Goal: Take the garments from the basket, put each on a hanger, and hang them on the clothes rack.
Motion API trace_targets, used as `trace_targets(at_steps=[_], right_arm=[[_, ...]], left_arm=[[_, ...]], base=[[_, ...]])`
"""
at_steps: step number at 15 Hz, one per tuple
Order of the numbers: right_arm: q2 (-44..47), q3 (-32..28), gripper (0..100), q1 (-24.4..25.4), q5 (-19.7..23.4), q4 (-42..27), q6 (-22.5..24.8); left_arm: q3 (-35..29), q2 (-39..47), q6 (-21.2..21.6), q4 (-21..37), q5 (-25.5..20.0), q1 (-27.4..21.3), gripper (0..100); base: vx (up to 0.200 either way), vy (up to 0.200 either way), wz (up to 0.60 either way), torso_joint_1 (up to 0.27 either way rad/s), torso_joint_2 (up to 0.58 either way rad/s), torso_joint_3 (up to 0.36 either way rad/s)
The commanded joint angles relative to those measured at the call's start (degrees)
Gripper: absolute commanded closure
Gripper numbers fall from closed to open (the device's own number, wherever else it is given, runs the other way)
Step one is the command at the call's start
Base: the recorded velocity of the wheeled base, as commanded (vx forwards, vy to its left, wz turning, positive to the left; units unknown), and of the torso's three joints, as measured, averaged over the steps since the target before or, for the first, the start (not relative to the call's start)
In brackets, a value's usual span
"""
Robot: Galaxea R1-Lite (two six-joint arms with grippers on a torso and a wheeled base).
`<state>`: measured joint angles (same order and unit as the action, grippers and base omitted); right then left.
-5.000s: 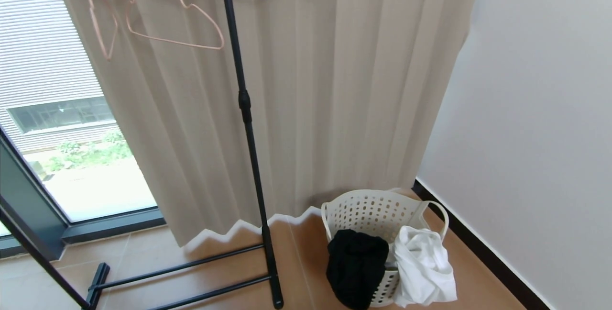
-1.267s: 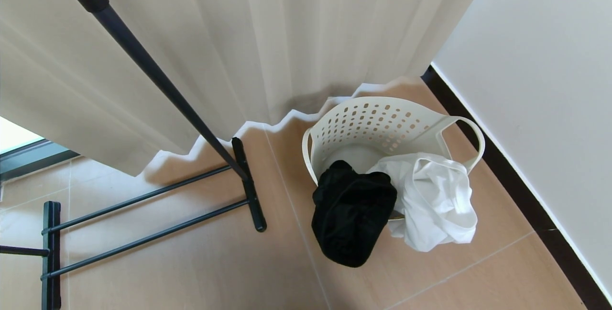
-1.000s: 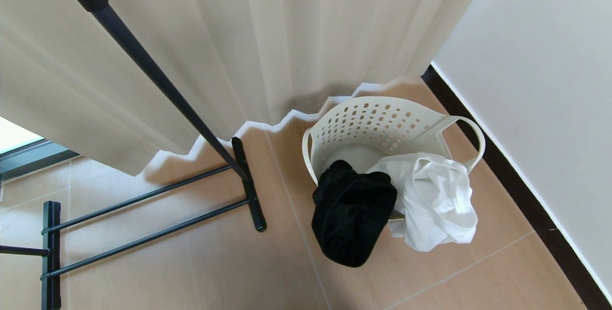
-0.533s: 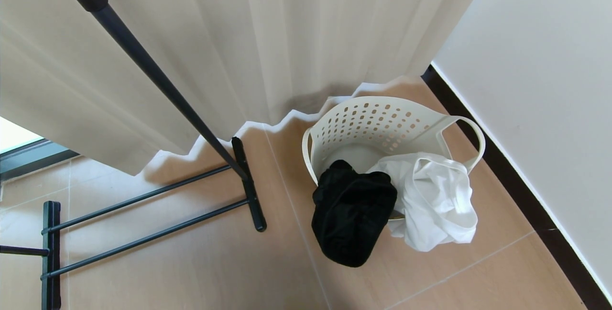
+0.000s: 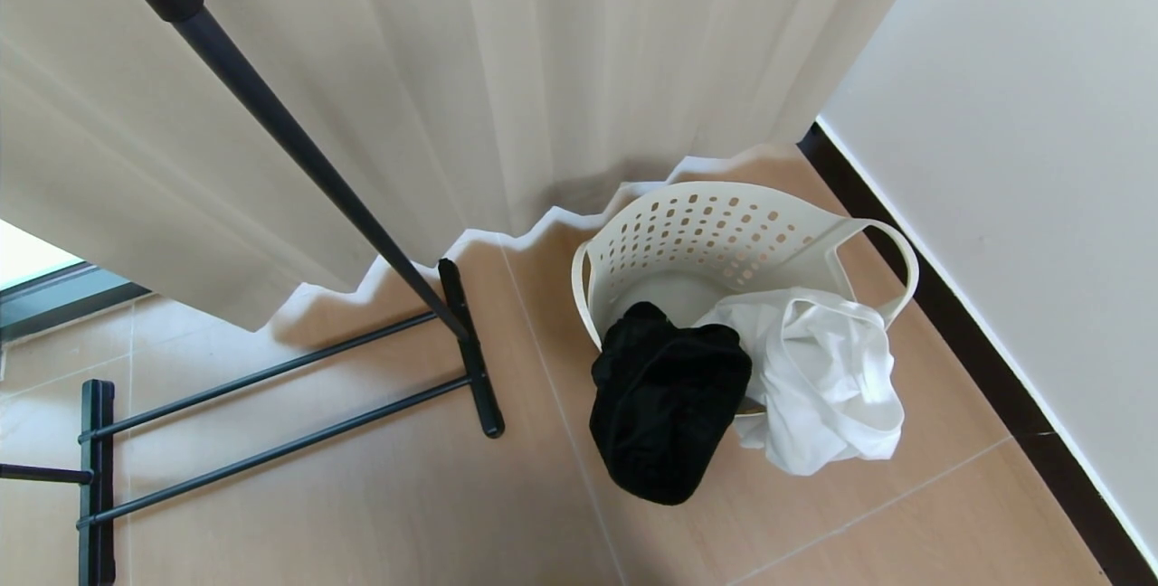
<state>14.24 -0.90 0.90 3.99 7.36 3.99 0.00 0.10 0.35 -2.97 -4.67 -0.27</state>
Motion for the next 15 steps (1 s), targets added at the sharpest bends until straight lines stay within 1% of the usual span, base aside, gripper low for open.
trace_targets(at_steps=[1, 2, 3, 5, 7, 8, 9, 10, 12, 13, 15], right_arm=[[11.2, -3.0, 0, 1.6, 0.1, 0.9, 7.2], [12.8, -3.6, 0, 2.0, 0.1, 0.8, 8.9], [20.0, -6.0, 0, 5.0, 0.1, 0.8, 11.2], [29.3, -10.8, 0, 11.8, -0.2, 0.7, 12.5], [40.3, -15.5, 0, 15.4, -0.4, 1.0, 13.1], [42.7, -16.6, 0, 15.8, -0.5, 1.1, 13.1], [52.5, -20.9, 0, 16.3, -1.4, 1.7, 13.0], [57.5, -23.8, 0, 17.0, -2.7, 2.0, 13.0], [65.4, -29.2, 0, 18.4, -5.3, 2.0, 13.8], [67.8, -30.8, 0, 19.0, -6.2, 2.0, 14.2], [76.8, -38.1, 0, 20.2, -10.8, 1.8, 17.3]], left_arm=[[0.0, 0.0, 0.0, 0.0, 0.0, 0.0, 0], [0.0, 0.0, 0.0, 0.0, 0.0, 0.0, 0], [0.0, 0.0, 0.0, 0.0, 0.0, 0.0, 0], [0.0, 0.0, 0.0, 0.0, 0.0, 0.0, 0], [0.0, 0.0, 0.0, 0.0, 0.0, 0.0, 0], [0.0, 0.0, 0.0, 0.0, 0.0, 0.0, 0], [0.0, 0.0, 0.0, -0.1, 0.0, 0.0, 0], [0.0, 0.0, 0.0, 0.0, 0.0, 0.0, 0], [0.0, 0.0, 0.0, -0.1, 0.0, 0.0, 0], [0.0, 0.0, 0.0, 0.0, 0.0, 0.0, 0], [0.0, 0.0, 0.0, 0.0, 0.0, 0.0, 0]], base=[[0.000, 0.000, 0.00, 0.000, 0.00, 0.000], [0.000, 0.000, 0.00, 0.000, 0.00, 0.000], [0.000, 0.000, 0.00, 0.000, 0.00, 0.000], [0.000, 0.000, 0.00, 0.000, 0.00, 0.000], [0.000, 0.000, 0.00, 0.000, 0.00, 0.000], [0.000, 0.000, 0.00, 0.000, 0.00, 0.000], [0.000, 0.000, 0.00, 0.000, 0.00, 0.000], [0.000, 0.000, 0.00, 0.000, 0.00, 0.000], [0.000, 0.000, 0.00, 0.000, 0.00, 0.000], [0.000, 0.000, 0.00, 0.000, 0.00, 0.000], [0.000, 0.000, 0.00, 0.000, 0.00, 0.000]])
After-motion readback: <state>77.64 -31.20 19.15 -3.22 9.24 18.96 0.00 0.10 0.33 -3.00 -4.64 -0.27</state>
